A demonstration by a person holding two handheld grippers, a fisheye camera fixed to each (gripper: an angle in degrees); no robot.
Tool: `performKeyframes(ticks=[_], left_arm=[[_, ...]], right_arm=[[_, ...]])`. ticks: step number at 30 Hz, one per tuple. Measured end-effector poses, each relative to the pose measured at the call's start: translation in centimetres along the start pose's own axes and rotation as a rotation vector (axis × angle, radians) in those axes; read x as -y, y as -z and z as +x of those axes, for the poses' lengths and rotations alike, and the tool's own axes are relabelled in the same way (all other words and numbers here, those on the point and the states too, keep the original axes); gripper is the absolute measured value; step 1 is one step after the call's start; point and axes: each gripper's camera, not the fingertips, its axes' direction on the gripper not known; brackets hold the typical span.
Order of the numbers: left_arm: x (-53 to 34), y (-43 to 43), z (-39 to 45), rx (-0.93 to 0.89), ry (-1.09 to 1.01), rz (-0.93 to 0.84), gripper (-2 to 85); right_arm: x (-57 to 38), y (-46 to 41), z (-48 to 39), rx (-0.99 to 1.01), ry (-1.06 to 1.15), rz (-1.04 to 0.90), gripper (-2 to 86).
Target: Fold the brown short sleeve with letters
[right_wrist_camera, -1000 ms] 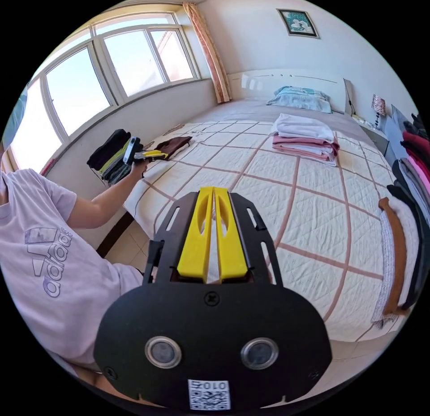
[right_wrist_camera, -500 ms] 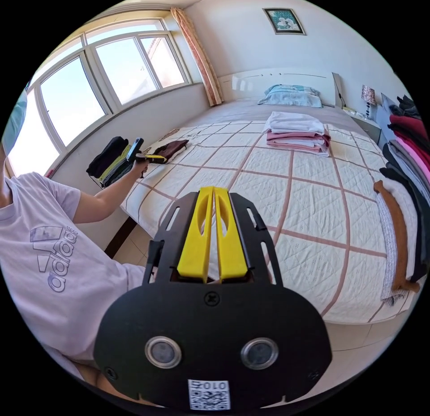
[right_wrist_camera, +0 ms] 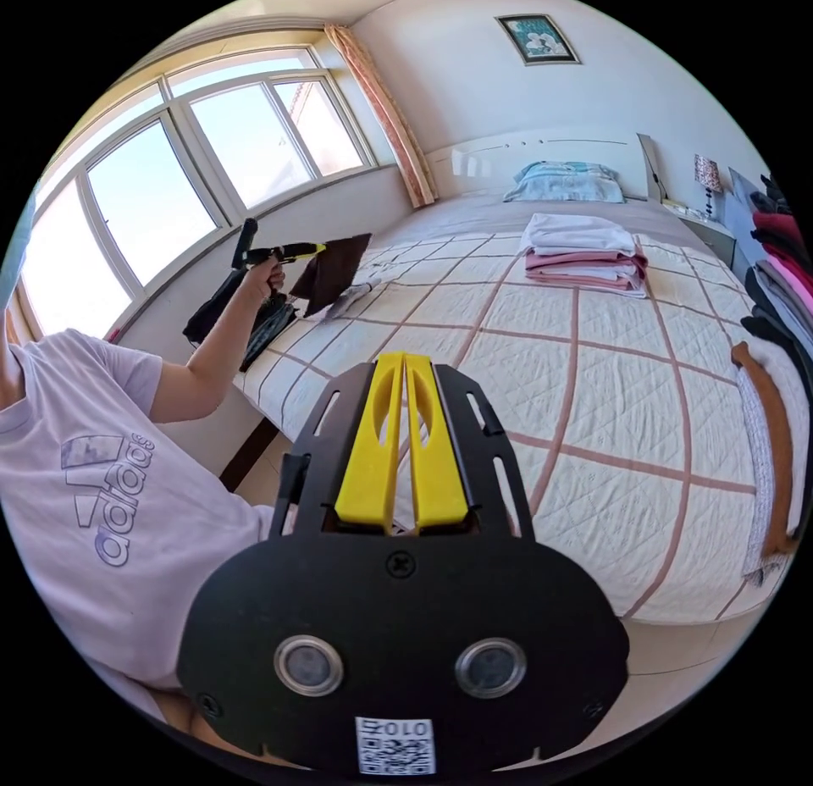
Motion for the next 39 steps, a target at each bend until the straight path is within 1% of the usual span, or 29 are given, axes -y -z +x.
performKeyframes(ticks=[1,2,4,5,6,7,8,9,10,11,12,13,16,19,20,23,25,28,29,31,34,37,39], left_arm=[[-0.1,-0.3,4.5,-0.083,-0.149,-0.047,0.1],[-0.4,-0.6,6.9,-0.117,-0.22,-0.068,0.1],[-2.9,-4.0,15.0,-0.259,-0.435,-0.229,0.2],[-3.8,-5.3,16.6,-0.303,-0.465,-0.271,0.3],[-5.7,-7.7,19.0,-0.427,-0.505,-0.326,0.4],[-7.4,-9.9,20.0,-0.58,-0.476,-0.349,0.5],[-8.1,-10.7,20.0,-0.643,-0.437,-0.355,0.6],[-9.2,-11.8,19.4,-0.736,-0.345,-0.329,0.8],[-10.0,-11.9,18.1,-0.773,-0.252,-0.263,1.2],[-10.3,-11.7,17.4,-0.767,-0.21,-0.227,1.4],[-10.9,-11.0,15.8,-0.707,-0.134,-0.164,2.2],[-11.3,-9.9,14.2,-0.589,-0.061,-0.107,3.1],[-12.4,-7.1,10.5,-0.358,0.1,0.025,5.9],[-13.2,-6.2,9.1,-0.215,0.158,0.041,8.9],[-13.3,-6.3,9.2,-0.194,0.15,0.032,9.5],[-13.1,-7.5,11.0,-0.153,0.03,-0.029,10.8],[-12.1,-8.2,13.0,-0.098,-0.088,-0.036,11.2],[-9.9,-9.6,14.2,-0.044,-0.151,-0.07,11.0],[-9.5,-10.1,14.3,-0.037,-0.157,-0.081,10.9],[-8.5,-13.2,14.5,-0.028,-0.163,-0.215,10.1],[-9.2,-16.3,14.2,-0.068,-0.114,-0.325,8.8],[-10.7,-16.3,13.9,-0.042,-0.07,-0.271,6.5],[-11.2,-16.2,13.6,-0.061,-0.048,-0.275,5.0]], right_arm=[[-0.2,0.2,0.0,-0.004,-0.001,-0.002,2.4],[-0.5,0.4,0.0,-0.007,-0.005,-0.003,2.4],[-1.1,0.8,0.4,-0.013,-0.019,0.005,2.5],[-1.7,1.0,0.9,-0.014,-0.037,0.01,2.7],[-1.9,1.0,1.1,-0.012,-0.047,0.012,2.7],[-2.5,1.1,1.8,-0.002,-0.069,0.016,2.9],[-2.9,1.0,2.5,0.01,-0.094,0.011,3.2],[-3.1,0.9,2.8,0.018,-0.106,0.003,3.4],[-3.4,0.7,3.3,0.032,-0.12,-0.017,3.9],[-3.8,0.6,3.4,0.036,-0.122,-0.035,4.5],[-4.0,0.5,3.4,0.035,-0.118,-0.041,4.6],[-4.4,0.4,3.3,0.032,-0.108,-0.047,4.8],[-5.6,0.1,2.8,0.06,-0.091,-0.066,4.6],[-7.0,0.2,2.4,0.085,-0.094,-0.051,4.2],[-7.4,0.4,2.2,0.093,-0.096,-0.051,4.1],[-8.4,1.2,2.0,0.093,-0.103,-0.04,3.8],[-8.8,2.0,1.8,0.093,-0.104,-0.03,3.7],[-9.5,3.2,1.5,0.087,-0.107,-0.022,3.3],[-9.7,3.9,1.3,0.078,-0.108,-0.008,3.2],[-10.2,4.9,1.0,0.067,-0.105,0.011,2.9],[-11.0,6.7,0.2,0.043,-0.1,0.032,2.6],[-12.3,8.8,-0.5,0.005,-0.105,0.068,2.5],[-13.2,10.0,-0.5,0.004,-0.118,0.088,2.5]])
